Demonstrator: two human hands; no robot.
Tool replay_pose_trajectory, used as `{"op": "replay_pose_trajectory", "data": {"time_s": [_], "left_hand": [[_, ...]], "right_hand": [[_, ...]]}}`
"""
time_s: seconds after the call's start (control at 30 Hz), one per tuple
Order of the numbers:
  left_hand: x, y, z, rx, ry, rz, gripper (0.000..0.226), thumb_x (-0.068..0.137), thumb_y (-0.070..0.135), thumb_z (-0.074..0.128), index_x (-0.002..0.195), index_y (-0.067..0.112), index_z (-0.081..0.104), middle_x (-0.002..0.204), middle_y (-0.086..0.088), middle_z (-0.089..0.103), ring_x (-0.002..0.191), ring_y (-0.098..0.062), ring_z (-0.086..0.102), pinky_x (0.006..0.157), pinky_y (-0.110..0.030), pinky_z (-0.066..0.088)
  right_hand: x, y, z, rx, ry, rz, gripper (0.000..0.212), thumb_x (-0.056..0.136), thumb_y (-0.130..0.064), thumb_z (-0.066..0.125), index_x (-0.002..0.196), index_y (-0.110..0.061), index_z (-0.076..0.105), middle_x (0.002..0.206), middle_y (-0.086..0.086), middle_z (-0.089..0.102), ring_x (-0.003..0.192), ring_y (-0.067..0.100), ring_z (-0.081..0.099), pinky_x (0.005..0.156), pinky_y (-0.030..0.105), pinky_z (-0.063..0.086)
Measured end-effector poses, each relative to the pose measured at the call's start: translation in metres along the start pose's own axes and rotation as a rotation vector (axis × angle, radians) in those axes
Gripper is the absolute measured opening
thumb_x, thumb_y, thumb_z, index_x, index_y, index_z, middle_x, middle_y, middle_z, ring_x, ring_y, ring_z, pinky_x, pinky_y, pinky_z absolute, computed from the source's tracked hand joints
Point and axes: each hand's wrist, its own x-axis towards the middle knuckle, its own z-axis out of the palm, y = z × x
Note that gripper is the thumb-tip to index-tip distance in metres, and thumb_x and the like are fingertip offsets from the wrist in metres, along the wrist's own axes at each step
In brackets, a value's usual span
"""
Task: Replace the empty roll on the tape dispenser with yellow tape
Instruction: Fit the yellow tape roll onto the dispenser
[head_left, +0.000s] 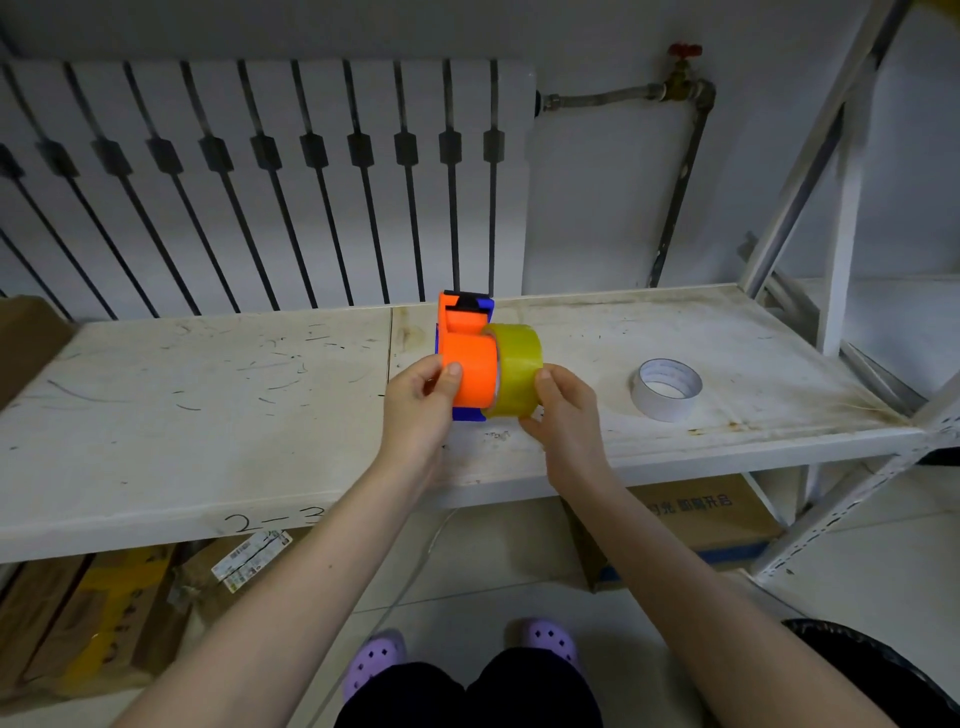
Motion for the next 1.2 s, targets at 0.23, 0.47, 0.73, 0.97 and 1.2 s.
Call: {"op": "replay_pose_trajectory", "data": {"time_s": [0.23, 0.47, 0.73, 0.97, 1.2], "left_hand": [[-0.003, -0.004, 0.000, 0.011, -0.008, -0.004, 0.014, 0.094, 0.029, 0.048, 0.098, 0.027, 0.062, 0.115, -0.008, 0.064, 0.106, -0.024, 0.060, 0.094, -0.042, 0.052], [-0.004, -0.006, -0.006, -0.121, -0.024, -0.052, 0.024, 0.097, 0.021, 0.044, 0.107, 0.009, 0.062, 0.109, -0.013, 0.064, 0.101, -0.023, 0.060, 0.085, -0.033, 0.051], [-0.003, 0.003, -0.017, -0.167, -0.083, -0.145, 0.025, 0.098, 0.020, 0.040, 0.107, 0.009, 0.061, 0.094, -0.003, 0.066, 0.084, -0.010, 0.063, 0.070, -0.021, 0.052], [0.007, 0.017, -0.026, -0.280, -0.019, -0.275, 0.031, 0.097, 0.016, 0.044, 0.124, 0.004, 0.051, 0.106, -0.005, 0.060, 0.094, -0.017, 0.058, 0.086, -0.034, 0.050], [0.006, 0.022, -0.027, -0.417, -0.005, -0.393, 0.039, 0.095, 0.013, 0.047, 0.133, 0.003, 0.042, 0.114, -0.010, 0.052, 0.104, -0.026, 0.053, 0.089, -0.043, 0.048]], "right_hand": [[-0.003, 0.010, 0.001, -0.149, -0.049, -0.138, 0.033, 0.101, -0.020, 0.036, 0.076, -0.030, 0.056, 0.081, -0.008, 0.055, 0.083, 0.013, 0.058, 0.086, 0.054, 0.053], [0.001, 0.024, -0.001, -0.425, -0.137, -0.293, 0.036, 0.102, -0.029, 0.030, 0.127, -0.018, 0.053, 0.118, 0.007, 0.057, 0.110, 0.017, 0.053, 0.084, 0.023, 0.046], [-0.009, 0.027, -0.002, -0.472, -0.165, -0.363, 0.037, 0.101, -0.028, 0.032, 0.134, -0.018, 0.046, 0.121, 0.002, 0.053, 0.107, 0.009, 0.052, 0.077, 0.012, 0.044], [-0.011, 0.029, -0.005, -0.435, -0.234, -0.454, 0.027, 0.091, -0.013, 0.059, 0.118, -0.011, 0.055, 0.114, 0.000, 0.053, 0.100, -0.003, 0.054, 0.079, 0.004, 0.046], [-0.006, 0.030, -0.008, -0.536, -0.111, -0.588, 0.024, 0.089, -0.008, 0.059, 0.113, -0.008, 0.063, 0.113, 0.007, 0.057, 0.101, 0.007, 0.051, 0.082, -0.001, 0.038]]}}
